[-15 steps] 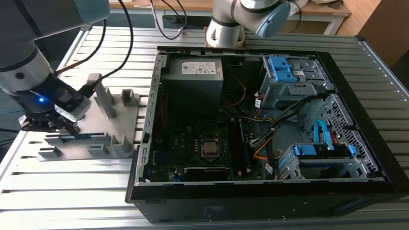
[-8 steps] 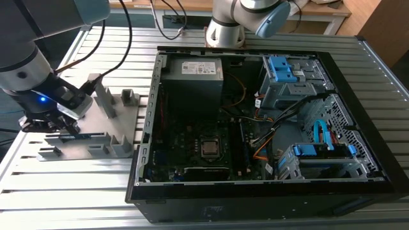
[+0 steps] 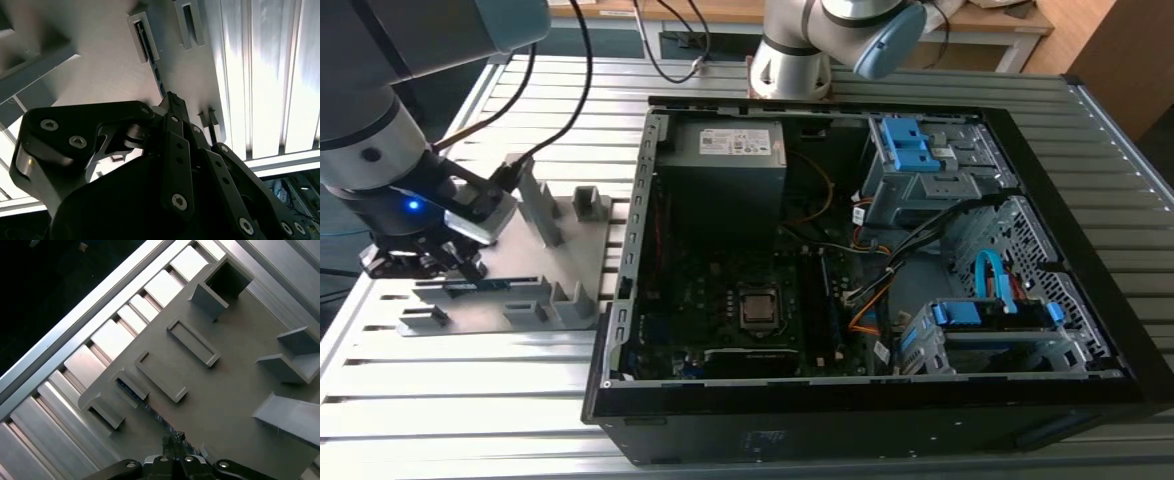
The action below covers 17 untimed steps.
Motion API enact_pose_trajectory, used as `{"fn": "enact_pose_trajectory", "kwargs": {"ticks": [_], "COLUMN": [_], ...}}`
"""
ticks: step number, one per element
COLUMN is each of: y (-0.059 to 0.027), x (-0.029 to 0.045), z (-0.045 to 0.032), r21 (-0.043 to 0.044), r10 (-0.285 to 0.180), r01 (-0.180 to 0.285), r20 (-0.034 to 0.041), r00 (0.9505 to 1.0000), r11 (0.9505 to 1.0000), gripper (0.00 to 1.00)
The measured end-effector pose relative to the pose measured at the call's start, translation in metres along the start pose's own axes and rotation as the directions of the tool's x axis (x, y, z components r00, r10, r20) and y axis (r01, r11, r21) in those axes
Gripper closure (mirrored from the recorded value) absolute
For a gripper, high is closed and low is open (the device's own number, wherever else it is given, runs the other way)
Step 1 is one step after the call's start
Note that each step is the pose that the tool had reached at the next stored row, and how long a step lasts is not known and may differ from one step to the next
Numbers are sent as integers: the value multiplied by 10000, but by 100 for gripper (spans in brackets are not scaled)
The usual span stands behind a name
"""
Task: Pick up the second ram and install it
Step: 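Pick up the second ram and move it above second insertion slot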
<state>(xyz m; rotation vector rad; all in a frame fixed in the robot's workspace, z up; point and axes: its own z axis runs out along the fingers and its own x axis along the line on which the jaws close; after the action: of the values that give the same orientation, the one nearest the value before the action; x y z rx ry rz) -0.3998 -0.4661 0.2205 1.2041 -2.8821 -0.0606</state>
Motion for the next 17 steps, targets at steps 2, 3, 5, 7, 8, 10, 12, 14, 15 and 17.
{"fn": "enact_pose_trajectory", "kwargs": {"ticks": [2, 3, 5, 7, 8, 10, 12, 14, 15, 17], "y": [0, 0, 0, 0, 0, 0, 0, 0, 0, 0], "x": [0, 0, 0, 0, 0, 0, 0, 0, 0, 0], "z": [0, 0, 0, 0, 0, 0, 0, 0, 0, 0], "r21": [0, 0, 0, 0, 0, -1, -1, -2, -3, -3], "r10": [-179, -278, -456, -639, -729, -908, -1082, -1245, -1332, -1512], "r01": [179, 278, 456, 639, 729, 908, 1082, 1245, 1332, 1512], "r20": [-8, -12, -19, -27, -31, -39, -46, -54, -57, -64], "r00": [9998, 9996, 9990, 9980, 9973, 9959, 9941, 9922, 9911, 9885], "r11": [9998, 9996, 9990, 9980, 9973, 9959, 9941, 9922, 9911, 9885], "gripper": [90, 90, 90, 90, 90, 90, 90, 90, 90, 90]}}
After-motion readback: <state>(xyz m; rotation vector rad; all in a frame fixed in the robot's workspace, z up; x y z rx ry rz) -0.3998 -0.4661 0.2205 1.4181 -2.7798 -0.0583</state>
